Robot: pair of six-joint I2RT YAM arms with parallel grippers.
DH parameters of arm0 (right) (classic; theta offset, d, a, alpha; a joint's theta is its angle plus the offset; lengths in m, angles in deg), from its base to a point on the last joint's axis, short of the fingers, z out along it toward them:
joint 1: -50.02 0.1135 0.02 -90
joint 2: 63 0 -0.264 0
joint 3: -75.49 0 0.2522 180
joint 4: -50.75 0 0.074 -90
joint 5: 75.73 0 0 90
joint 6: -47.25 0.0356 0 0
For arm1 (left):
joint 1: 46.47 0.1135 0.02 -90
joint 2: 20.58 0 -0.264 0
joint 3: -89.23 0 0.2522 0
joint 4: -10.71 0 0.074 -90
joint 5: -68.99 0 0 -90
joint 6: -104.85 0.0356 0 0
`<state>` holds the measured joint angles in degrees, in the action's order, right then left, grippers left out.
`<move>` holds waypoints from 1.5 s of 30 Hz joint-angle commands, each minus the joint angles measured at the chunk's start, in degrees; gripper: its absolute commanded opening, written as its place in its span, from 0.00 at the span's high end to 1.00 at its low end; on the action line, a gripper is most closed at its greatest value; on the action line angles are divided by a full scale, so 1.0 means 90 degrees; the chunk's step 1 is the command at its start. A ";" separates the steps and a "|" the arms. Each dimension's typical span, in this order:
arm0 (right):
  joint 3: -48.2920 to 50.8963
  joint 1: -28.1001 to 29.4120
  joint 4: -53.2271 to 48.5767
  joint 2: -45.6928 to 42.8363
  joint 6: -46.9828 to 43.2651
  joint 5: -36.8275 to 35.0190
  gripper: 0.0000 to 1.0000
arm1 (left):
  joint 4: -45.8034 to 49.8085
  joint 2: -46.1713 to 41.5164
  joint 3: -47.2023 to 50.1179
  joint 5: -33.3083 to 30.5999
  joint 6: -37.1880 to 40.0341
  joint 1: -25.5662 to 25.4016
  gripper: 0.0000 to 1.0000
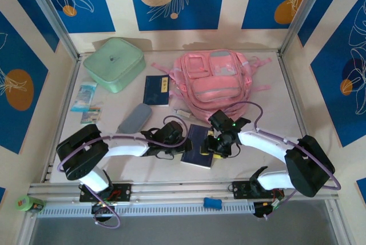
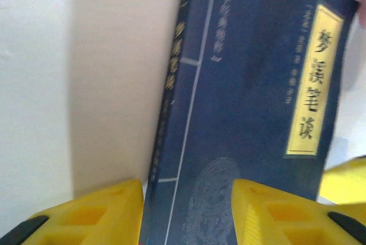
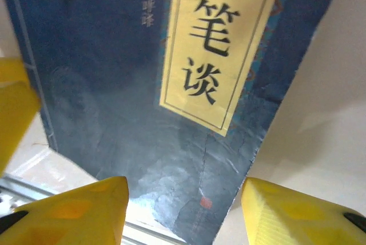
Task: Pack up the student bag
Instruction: Move the book to the bottom-center of the table, then pick up the book from the bottom-center of the table.
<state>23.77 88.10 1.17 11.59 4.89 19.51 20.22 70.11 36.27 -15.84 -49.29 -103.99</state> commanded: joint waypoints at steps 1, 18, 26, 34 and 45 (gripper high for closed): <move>0.0020 -0.0230 -0.0069 0.0012 0.0141 0.0096 0.45 | 0.0282 -0.0267 0.0135 -0.0355 -0.0120 -0.0025 0.59; 0.0653 -0.0506 0.1119 -0.0108 0.0518 0.0999 0.49 | 0.0114 0.0004 0.0023 0.0138 -0.0173 -0.0323 0.69; 0.0471 -0.0405 0.0694 -0.0837 0.0527 0.1088 0.51 | 0.0447 -0.0114 0.0034 0.0029 -0.0158 -0.0366 0.70; 0.0603 -0.0423 0.0804 -0.1110 0.0518 0.1474 0.63 | 0.0643 -0.0324 0.0176 -0.0060 -0.0188 -0.0459 0.70; 0.0632 -0.0462 0.0754 -0.1341 0.0432 0.1490 0.86 | 0.0738 -0.0399 0.0252 -0.0213 -0.0222 -0.0477 0.70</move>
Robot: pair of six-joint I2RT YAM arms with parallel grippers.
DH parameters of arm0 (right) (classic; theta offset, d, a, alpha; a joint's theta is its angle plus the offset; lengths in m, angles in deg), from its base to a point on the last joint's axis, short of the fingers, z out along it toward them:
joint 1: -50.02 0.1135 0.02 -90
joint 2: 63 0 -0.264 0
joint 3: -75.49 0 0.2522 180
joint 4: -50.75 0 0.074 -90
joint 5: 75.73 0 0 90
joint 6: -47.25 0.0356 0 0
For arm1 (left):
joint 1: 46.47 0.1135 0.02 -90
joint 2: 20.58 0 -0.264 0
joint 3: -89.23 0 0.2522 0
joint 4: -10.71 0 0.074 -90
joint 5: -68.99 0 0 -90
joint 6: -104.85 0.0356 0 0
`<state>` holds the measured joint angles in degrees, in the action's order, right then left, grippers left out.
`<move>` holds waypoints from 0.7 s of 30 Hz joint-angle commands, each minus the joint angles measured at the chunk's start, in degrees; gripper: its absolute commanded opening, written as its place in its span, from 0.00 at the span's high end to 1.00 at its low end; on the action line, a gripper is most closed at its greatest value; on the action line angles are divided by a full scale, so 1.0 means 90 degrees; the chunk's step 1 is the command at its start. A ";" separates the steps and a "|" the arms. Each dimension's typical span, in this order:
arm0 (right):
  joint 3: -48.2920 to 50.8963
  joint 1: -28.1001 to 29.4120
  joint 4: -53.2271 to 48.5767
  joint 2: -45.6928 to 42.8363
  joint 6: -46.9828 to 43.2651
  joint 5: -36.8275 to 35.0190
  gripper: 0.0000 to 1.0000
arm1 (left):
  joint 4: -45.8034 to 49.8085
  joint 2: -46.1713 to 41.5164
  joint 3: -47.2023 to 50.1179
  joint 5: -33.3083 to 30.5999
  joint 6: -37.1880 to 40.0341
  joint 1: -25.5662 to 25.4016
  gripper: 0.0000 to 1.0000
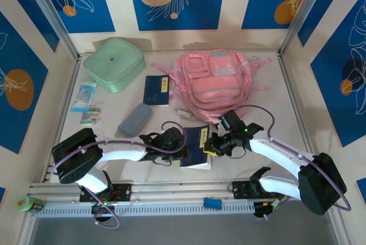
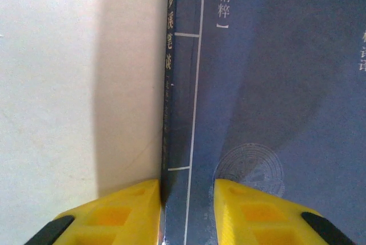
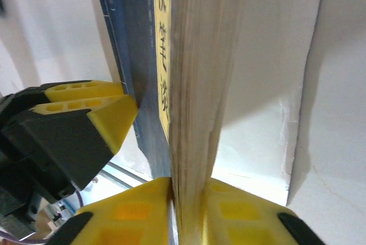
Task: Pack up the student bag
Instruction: Pick up the book from the bottom-center of the table.
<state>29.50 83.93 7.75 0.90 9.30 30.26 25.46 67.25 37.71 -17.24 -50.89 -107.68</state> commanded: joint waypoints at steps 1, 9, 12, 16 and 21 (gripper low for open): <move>0.0005 0.0001 0.0048 -0.0173 -0.0070 0.0321 0.87 | 0.0153 -0.0096 0.0094 -0.0076 -0.0042 -0.0081 0.70; -0.0309 0.0147 -0.0218 -0.0543 -0.0256 0.0358 0.94 | 0.0727 -0.0676 0.0053 -0.0264 0.0391 0.0214 0.60; -0.0433 0.0165 -0.0107 -0.0712 -0.0307 0.0659 0.95 | 0.1029 -0.1270 0.0036 -0.0243 0.0756 0.0542 0.55; -0.0895 0.0368 -0.0380 -0.0875 -0.0524 0.0669 0.97 | 0.1553 -0.2030 -0.0023 0.0156 0.1187 0.1249 0.47; -0.1311 0.0283 -0.0151 -0.1111 -0.0569 0.1049 0.98 | 0.1630 -0.2855 -0.0052 0.0953 0.1361 0.2102 0.39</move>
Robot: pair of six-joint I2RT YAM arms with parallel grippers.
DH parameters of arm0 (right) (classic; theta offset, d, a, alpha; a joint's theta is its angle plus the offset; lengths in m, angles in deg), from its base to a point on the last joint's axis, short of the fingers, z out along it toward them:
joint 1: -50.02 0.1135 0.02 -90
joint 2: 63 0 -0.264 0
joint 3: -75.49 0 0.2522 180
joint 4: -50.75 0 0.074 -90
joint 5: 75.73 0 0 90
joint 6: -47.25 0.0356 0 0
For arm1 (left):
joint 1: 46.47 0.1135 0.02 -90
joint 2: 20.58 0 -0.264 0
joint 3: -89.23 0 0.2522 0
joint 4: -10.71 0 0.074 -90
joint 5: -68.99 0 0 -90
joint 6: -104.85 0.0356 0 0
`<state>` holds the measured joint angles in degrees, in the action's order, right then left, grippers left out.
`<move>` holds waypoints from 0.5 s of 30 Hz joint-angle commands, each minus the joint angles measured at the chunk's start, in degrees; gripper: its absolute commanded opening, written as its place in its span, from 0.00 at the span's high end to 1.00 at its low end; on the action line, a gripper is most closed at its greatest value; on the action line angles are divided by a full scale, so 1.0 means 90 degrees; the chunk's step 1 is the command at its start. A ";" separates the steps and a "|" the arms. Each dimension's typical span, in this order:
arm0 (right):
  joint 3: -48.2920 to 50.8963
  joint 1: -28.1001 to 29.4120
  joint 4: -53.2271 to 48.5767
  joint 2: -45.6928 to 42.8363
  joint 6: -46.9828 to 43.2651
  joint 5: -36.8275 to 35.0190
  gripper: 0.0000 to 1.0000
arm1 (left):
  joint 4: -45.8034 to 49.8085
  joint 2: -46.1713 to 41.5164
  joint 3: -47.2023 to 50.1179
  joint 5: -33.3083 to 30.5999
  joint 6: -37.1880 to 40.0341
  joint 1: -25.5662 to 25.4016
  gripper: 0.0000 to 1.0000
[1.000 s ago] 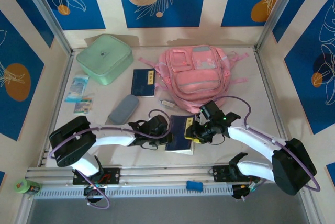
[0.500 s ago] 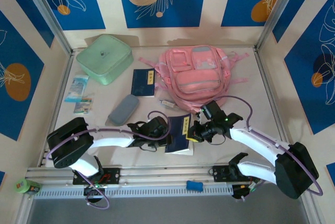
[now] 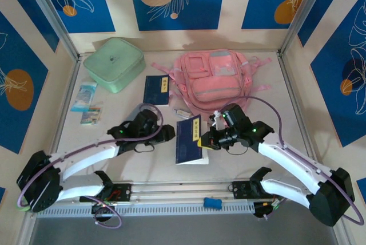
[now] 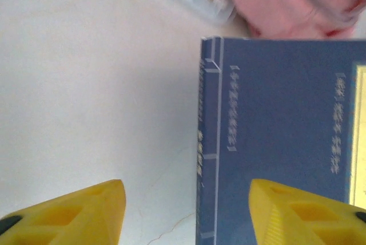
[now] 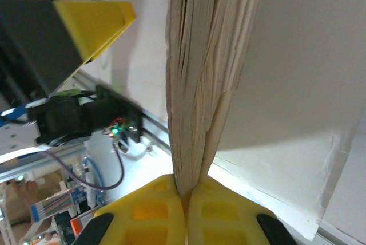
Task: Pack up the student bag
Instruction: Pick up the book from the bottom-center of the table.
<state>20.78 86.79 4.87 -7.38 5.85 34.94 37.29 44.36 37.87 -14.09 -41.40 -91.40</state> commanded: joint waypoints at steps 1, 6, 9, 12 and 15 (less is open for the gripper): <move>-0.0448 -0.0084 0.0248 -0.0193 -0.0199 0.0644 0.98 | 0.0297 -0.0449 -0.0102 0.0750 0.0301 0.0422 0.37; -0.0761 -0.0626 0.0677 -0.0120 -0.0197 0.1180 0.98 | -0.0673 -0.0804 -0.0174 0.1435 0.0160 0.0568 0.30; -0.0945 -0.1058 0.0791 0.0023 -0.0263 0.1522 0.98 | -0.1124 -0.0702 -0.0331 0.1801 0.0092 0.0564 0.30; -0.1149 -0.1347 0.0842 0.0157 -0.0405 0.1845 0.99 | -0.1489 -0.0618 -0.0352 0.1926 0.0029 0.0566 0.29; -0.1213 -0.1575 0.1205 0.0223 -0.0321 0.2208 0.99 | -0.1635 -0.0450 -0.0434 0.1982 0.0009 0.0561 0.28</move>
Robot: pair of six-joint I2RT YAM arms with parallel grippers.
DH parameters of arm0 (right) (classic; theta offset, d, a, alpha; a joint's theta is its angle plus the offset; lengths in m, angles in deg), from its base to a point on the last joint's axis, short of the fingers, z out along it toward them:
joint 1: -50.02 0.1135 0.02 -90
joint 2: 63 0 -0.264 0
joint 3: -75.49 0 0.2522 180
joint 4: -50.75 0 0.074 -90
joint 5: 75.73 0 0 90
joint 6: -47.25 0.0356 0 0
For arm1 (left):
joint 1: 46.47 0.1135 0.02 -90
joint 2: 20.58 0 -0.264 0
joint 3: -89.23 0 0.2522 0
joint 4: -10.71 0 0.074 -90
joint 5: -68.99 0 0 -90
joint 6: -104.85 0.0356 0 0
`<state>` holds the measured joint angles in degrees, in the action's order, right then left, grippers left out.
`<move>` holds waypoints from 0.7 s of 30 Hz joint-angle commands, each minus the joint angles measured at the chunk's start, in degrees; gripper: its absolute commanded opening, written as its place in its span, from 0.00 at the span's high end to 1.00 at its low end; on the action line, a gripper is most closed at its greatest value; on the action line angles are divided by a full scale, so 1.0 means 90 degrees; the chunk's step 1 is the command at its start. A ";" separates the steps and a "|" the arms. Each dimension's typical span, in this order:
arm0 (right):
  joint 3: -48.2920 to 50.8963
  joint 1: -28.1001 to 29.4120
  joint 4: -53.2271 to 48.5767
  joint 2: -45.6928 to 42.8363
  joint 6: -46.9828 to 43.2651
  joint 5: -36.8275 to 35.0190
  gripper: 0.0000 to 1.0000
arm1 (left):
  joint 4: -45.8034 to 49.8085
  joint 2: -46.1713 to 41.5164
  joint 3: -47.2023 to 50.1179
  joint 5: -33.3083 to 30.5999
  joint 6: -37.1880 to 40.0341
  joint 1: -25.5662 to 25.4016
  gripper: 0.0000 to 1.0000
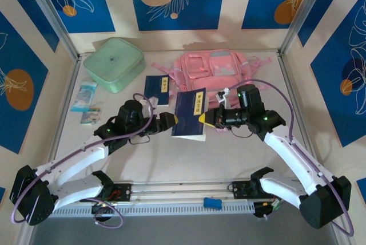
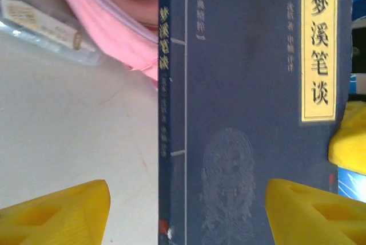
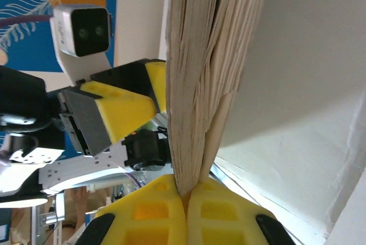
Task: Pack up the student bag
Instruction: Pick up the book from the bottom-center of the table.
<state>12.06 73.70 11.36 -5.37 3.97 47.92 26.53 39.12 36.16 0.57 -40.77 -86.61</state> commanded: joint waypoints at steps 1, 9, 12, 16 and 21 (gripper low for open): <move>-0.0244 -0.0170 0.0629 0.0028 -0.0059 0.0874 0.99 | -0.0512 0.0189 -0.0284 0.0397 -0.0063 0.0034 0.28; 0.0197 -0.0170 0.1464 0.0332 0.0179 0.0973 1.00 | -0.1155 0.0283 -0.0339 0.0698 -0.0231 0.0034 0.31; 0.0310 -0.0187 0.1441 0.0374 -0.0006 0.0813 1.00 | -0.1313 0.0215 -0.0339 0.0750 -0.0266 0.0036 0.38; 0.0271 -0.0208 0.1371 0.0562 -0.0216 0.0915 1.00 | -0.1467 0.0190 -0.0349 0.0742 -0.0265 0.0032 0.48; 0.0196 -0.0228 0.1176 0.0651 -0.0405 0.0910 0.91 | -0.1827 0.0307 -0.0351 0.0816 -0.0399 0.0028 0.70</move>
<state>14.62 71.67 22.16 0.49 2.81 53.80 15.91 41.85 34.70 5.23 -44.22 -86.33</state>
